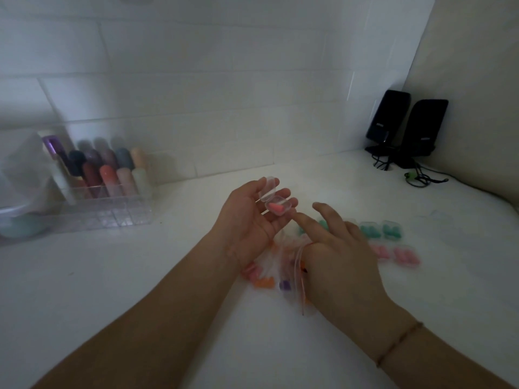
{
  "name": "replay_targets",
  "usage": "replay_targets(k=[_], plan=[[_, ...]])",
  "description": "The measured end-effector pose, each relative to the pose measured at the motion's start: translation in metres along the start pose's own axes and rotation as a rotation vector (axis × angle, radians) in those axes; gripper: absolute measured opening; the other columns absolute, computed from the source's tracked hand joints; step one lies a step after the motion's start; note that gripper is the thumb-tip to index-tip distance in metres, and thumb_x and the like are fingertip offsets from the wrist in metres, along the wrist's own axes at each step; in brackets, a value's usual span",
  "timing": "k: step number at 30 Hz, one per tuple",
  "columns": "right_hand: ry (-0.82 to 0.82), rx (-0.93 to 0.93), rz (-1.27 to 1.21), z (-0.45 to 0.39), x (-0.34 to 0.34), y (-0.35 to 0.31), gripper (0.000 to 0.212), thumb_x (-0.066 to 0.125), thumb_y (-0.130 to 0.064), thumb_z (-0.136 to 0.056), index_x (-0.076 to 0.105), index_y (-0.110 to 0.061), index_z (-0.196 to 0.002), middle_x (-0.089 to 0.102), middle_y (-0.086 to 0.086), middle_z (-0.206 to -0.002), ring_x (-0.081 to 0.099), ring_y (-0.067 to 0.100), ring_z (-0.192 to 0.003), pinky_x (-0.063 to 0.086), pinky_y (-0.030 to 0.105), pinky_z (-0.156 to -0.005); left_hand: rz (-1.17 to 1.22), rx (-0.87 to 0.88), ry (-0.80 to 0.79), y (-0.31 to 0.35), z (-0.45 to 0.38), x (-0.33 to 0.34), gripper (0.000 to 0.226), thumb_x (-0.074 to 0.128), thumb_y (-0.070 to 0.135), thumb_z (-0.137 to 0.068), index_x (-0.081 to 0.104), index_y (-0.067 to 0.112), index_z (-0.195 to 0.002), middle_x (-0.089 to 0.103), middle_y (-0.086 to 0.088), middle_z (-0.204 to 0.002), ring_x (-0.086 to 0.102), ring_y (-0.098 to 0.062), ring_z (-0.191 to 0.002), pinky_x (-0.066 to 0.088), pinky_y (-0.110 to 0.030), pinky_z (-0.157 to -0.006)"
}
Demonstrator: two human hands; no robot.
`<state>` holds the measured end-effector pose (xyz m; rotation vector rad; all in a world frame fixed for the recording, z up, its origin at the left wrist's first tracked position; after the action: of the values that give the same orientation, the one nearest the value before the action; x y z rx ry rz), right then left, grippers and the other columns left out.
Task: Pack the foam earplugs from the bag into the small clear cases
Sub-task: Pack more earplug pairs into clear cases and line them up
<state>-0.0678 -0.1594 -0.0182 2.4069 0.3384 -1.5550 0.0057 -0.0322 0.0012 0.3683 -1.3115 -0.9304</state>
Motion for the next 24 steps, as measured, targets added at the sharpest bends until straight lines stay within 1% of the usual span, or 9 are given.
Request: replay_targets(k=[6, 9, 11, 13, 15, 18, 20, 22, 24], plan=[[0.003, 0.081, -0.141, 0.006, -0.008, 0.013, 0.040, 0.052, -0.070, -0.063, 0.074, -0.037, -0.069, 0.061, -0.009, -0.128, 0.050, 0.029, -0.123, 0.049, 0.043, -0.086, -0.026, 0.019, 0.005, 0.001, 0.000, -0.002, 0.039, 0.049, 0.021, -0.097, 0.056, 0.000, -0.129, 0.062, -0.019, -0.108, 0.064, -0.036, -0.097, 0.053, -0.040, -0.087], [-0.027, 0.136, -0.311, 0.014, -0.036, 0.033, 0.018, 0.062, -0.060, -0.073, 0.071, -0.044, -0.076, 0.055, -0.022, -0.129, 0.043, 0.016, -0.126, 0.044, 0.044, -0.097, -0.032, 0.033, -0.012, 0.003, 0.000, -0.003, 0.036, 0.051, 0.020, -0.095, 0.059, 0.001, -0.124, 0.063, -0.019, -0.109, 0.065, -0.035, -0.095, 0.055, -0.040, -0.086], [-0.089, 0.208, -0.424, 0.021, -0.058, 0.048, 0.015, 0.064, -0.057, -0.071, 0.070, -0.043, -0.072, 0.059, -0.031, -0.115, 0.052, 0.001, -0.111, 0.043, 0.029, -0.092, -0.044, 0.028, -0.036, 0.003, 0.000, -0.002, 0.034, 0.050, 0.021, -0.095, 0.061, 0.002, -0.121, 0.063, -0.019, -0.110, 0.066, -0.034, -0.095, 0.055, -0.040, -0.085], [-0.043, 0.302, -0.618, 0.023, -0.072, 0.061, 0.012, 0.072, -0.046, -0.068, 0.070, -0.035, -0.070, 0.072, -0.024, -0.088, 0.064, -0.005, -0.078, 0.047, 0.015, -0.071, -0.054, 0.024, -0.080, 0.002, 0.001, 0.000, 0.034, 0.050, 0.021, -0.095, 0.061, 0.003, -0.120, 0.063, -0.019, -0.111, 0.066, -0.035, -0.096, 0.054, -0.040, -0.086], [0.038, 0.375, -0.840, 0.021, -0.076, 0.071, 0.010, 0.078, -0.022, -0.072, 0.069, -0.021, -0.069, 0.073, -0.005, -0.066, 0.066, 0.006, -0.056, 0.047, 0.010, -0.056, -0.078, 0.025, -0.144, 0.000, 0.004, 0.003, 0.039, 0.053, 0.023, -0.090, 0.061, 0.002, -0.122, 0.064, -0.019, -0.112, 0.065, -0.035, -0.098, 0.054, -0.040, -0.088], [0.098, 0.441, -1.097, 0.021, -0.066, 0.079, 0.013, 0.073, -0.006, -0.075, 0.072, -0.018, -0.075, 0.070, 0.011, -0.067, 0.061, 0.022, -0.057, 0.053, 0.023, -0.060, -0.103, -0.004, -0.273, -0.004, 0.011, 0.008, 0.051, 0.056, 0.025, -0.081, 0.058, 0.002, -0.127, 0.064, -0.020, -0.116, 0.064, -0.036, -0.104, 0.053, -0.041, -0.091], [0.105, 0.467, -1.364, 0.019, -0.061, 0.079, 0.016, 0.080, -0.022, -0.066, 0.076, -0.020, -0.081, 0.068, 0.009, -0.072, 0.058, 0.023, -0.064, 0.055, 0.024, -0.062, -0.110, -0.035, -0.352, -0.007, 0.015, 0.011, 0.051, 0.056, 0.024, -0.083, 0.057, 0.001, -0.129, 0.063, -0.022, -0.120, 0.063, -0.037, -0.107, 0.052, -0.041, -0.091], [0.091, 0.439, -1.454, 0.019, -0.059, 0.076, 0.045, 0.085, -0.046, -0.054, 0.076, -0.021, -0.090, 0.070, 0.007, -0.080, 0.062, 0.022, -0.070, 0.056, 0.025, -0.065, -0.117, -0.075, -0.418, -0.010, 0.018, 0.012, 0.050, 0.059, 0.022, -0.085, 0.056, 0.001, -0.130, 0.062, -0.024, -0.123, 0.063, -0.037, -0.108, 0.053, -0.041, -0.091], [0.147, 0.421, -1.353, 0.018, -0.061, 0.070, 0.030, 0.076, -0.039, -0.066, 0.076, -0.022, -0.091, 0.072, 0.007, -0.085, 0.067, 0.023, -0.075, 0.057, 0.025, -0.065, -0.126, -0.114, -0.466, -0.011, 0.020, 0.013, 0.051, 0.056, 0.023, -0.085, 0.055, 0.002, -0.130, 0.061, -0.024, -0.127, 0.063, -0.036, -0.111, 0.053, -0.041, -0.092]])
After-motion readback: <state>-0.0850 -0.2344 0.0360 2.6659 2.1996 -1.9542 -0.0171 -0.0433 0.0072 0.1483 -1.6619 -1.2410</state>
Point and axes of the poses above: each hand's wrist, its own z-axis away from the middle knuckle, its own x-axis out of the palm, y = z × x, the point moved 1 cm from there along -z, towards the middle knuckle
